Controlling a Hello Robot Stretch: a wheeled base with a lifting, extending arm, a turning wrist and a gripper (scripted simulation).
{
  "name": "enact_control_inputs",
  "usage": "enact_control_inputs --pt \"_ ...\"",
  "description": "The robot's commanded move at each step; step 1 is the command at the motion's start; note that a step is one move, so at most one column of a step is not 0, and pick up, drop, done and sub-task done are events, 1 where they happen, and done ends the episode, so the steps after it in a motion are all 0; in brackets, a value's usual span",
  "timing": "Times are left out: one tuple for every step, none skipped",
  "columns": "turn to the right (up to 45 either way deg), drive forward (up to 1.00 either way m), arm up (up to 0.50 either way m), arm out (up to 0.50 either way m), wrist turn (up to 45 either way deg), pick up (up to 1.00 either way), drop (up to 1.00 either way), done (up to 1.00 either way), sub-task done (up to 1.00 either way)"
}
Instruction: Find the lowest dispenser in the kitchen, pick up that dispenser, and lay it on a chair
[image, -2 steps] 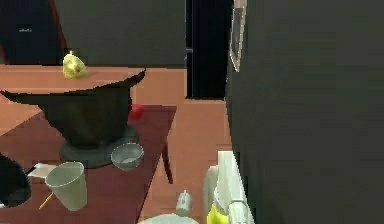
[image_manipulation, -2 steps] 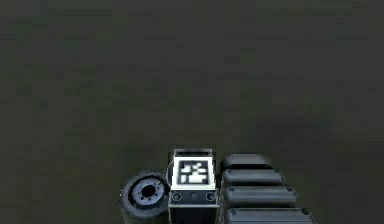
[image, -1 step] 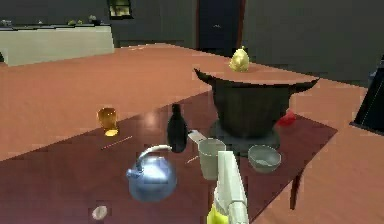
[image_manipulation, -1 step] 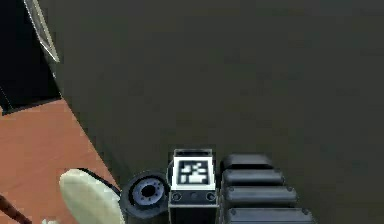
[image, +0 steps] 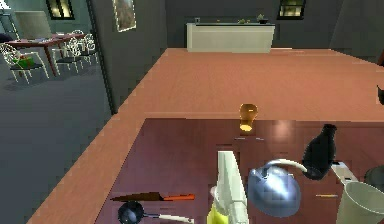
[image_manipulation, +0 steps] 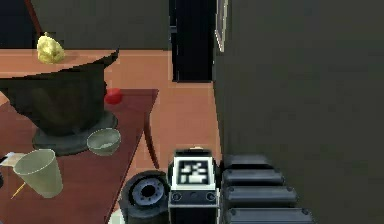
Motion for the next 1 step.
enact_control_inputs --pt "0.0 0.0 0.0 0.2 0.0 0.0 0.0 0.0 0.0"
